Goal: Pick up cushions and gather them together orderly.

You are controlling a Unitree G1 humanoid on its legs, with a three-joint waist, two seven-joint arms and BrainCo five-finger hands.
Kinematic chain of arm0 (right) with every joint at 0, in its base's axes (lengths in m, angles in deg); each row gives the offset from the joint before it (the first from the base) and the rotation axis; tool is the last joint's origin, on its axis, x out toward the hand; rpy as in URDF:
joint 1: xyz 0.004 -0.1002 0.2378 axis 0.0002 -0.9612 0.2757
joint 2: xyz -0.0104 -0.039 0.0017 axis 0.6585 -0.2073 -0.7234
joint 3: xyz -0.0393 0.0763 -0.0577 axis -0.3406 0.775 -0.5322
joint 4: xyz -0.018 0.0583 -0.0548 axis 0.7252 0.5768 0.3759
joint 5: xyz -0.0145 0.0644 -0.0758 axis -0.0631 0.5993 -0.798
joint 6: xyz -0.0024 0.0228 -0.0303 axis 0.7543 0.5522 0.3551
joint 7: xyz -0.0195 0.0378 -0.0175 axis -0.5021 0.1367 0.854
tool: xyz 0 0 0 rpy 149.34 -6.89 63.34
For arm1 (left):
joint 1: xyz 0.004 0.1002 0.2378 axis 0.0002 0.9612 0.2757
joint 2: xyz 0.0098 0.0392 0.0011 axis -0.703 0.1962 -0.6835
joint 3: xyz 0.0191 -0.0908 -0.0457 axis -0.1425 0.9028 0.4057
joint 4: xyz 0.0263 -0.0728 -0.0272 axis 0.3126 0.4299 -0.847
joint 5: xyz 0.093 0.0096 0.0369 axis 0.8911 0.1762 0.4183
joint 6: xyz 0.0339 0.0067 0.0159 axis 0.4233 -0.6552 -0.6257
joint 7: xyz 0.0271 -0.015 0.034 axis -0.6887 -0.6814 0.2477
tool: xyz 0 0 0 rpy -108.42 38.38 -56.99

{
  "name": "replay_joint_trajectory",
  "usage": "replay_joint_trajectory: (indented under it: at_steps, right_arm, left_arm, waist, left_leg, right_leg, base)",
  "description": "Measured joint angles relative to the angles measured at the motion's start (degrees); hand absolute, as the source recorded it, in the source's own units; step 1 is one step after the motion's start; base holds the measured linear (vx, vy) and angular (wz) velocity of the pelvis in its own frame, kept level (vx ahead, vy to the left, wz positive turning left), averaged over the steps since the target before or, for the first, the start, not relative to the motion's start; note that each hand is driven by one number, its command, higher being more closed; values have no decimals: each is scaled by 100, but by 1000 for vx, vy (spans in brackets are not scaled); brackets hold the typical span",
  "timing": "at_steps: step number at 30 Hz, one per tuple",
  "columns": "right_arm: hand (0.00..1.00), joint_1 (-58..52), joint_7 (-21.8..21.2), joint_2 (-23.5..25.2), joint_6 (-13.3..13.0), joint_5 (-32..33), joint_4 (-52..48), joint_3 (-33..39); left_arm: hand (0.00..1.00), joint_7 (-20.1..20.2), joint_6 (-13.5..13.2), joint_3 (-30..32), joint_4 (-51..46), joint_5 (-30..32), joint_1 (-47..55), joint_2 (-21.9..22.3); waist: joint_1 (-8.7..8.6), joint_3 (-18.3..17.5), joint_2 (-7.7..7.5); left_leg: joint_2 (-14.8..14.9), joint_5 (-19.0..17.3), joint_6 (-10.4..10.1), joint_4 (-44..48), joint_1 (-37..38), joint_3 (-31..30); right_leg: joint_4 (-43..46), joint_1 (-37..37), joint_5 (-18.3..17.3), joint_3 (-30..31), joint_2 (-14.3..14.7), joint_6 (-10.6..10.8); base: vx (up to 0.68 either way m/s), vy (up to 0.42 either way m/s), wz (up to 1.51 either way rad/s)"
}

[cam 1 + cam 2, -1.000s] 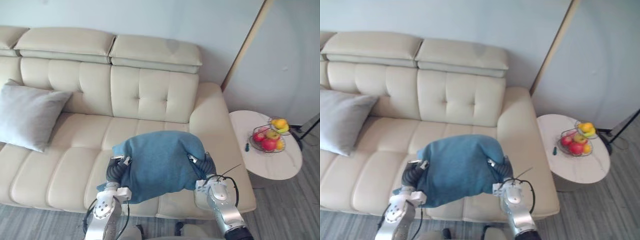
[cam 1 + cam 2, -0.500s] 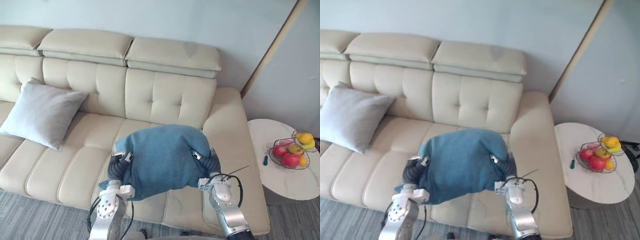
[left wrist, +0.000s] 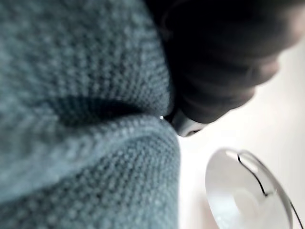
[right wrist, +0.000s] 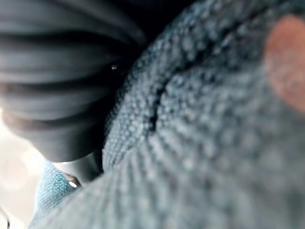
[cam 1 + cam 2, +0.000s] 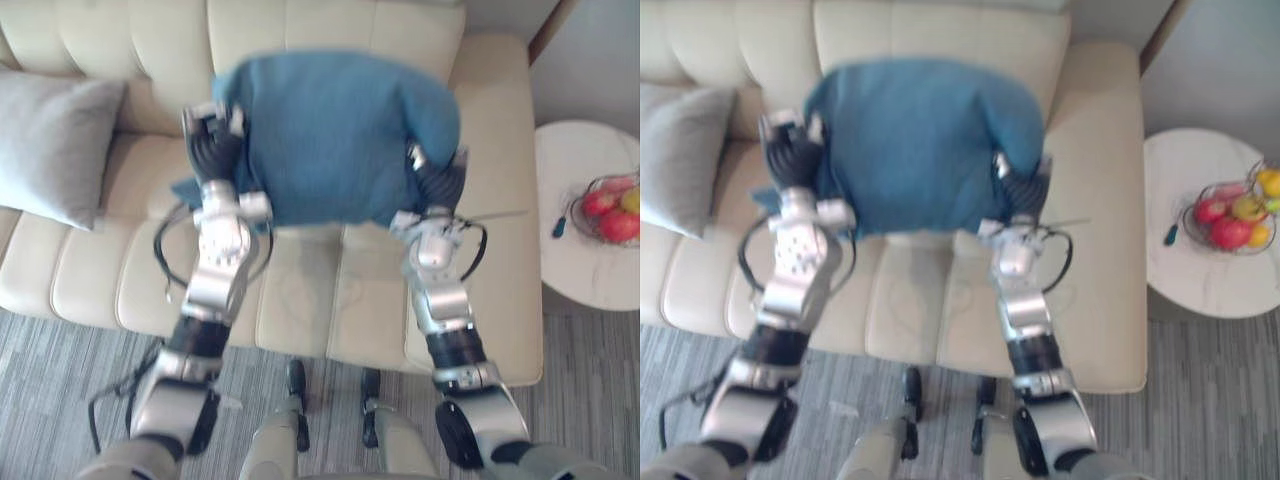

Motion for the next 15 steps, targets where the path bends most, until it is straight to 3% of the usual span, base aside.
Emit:
replay_joint_trajectory:
  at_steps: [2,3,8,10,13,15]
  right_arm:
    - [100,439,171,-85,-47,-4,259,129]
    - [0,751,285,-162,-71,-9,480,240]
    - [0,1886,677,-218,-91,-17,1612,751]
    - [0,2300,750,-263,-85,-1,2110,920]
    - [0,2588,558,-416,2,21,2460,924]
    - [0,2569,296,-494,180,110,2539,880]
  left_arm:
    - [100,-1,-37,-62,423,15,-656,-157]
    - [0,1,-41,-91,740,21,-1111,-237]
    - [0,-93,-41,-74,2159,373,-2557,-476]
    - [0,-129,22,-9,2721,460,-3061,-485]
    - [0,-105,141,238,3129,475,-3436,-450]
    - [0,-79,231,552,3392,472,-3426,-335]
  waist:
    - [-24,118,52]
    - [-25,203,87]
    - [-48,777,181]
    - [-71,803,198]
    - [-63,1003,191]
    - [-46,1065,194]
  left_leg:
    - [7,173,-11,-227,-119,-13]
    - [13,302,-7,-384,-219,-15]
    - [51,539,-27,-560,-618,-44]
    - [63,673,-53,-559,-1080,-136]
    - [119,721,-82,-558,-1389,-184]
    - [136,819,-216,-558,-1624,-192]
  right_leg:
    - [-44,-198,77,-1,33,-12]
    - [-119,-337,165,1,59,-22]
    - [-521,-627,482,-1,122,-40]
    - [-720,-955,636,-87,127,-54]
    - [-857,-1160,752,-186,176,-95]
    - [-813,-1389,752,-199,186,-95]
  base:
    - [-53,-37,-7]
    - [-42,-24,-6]
    - [-29,-7,-4]
    - [-21,-13,11]
    - [-13,-7,8]
    - [-5,-5,8]
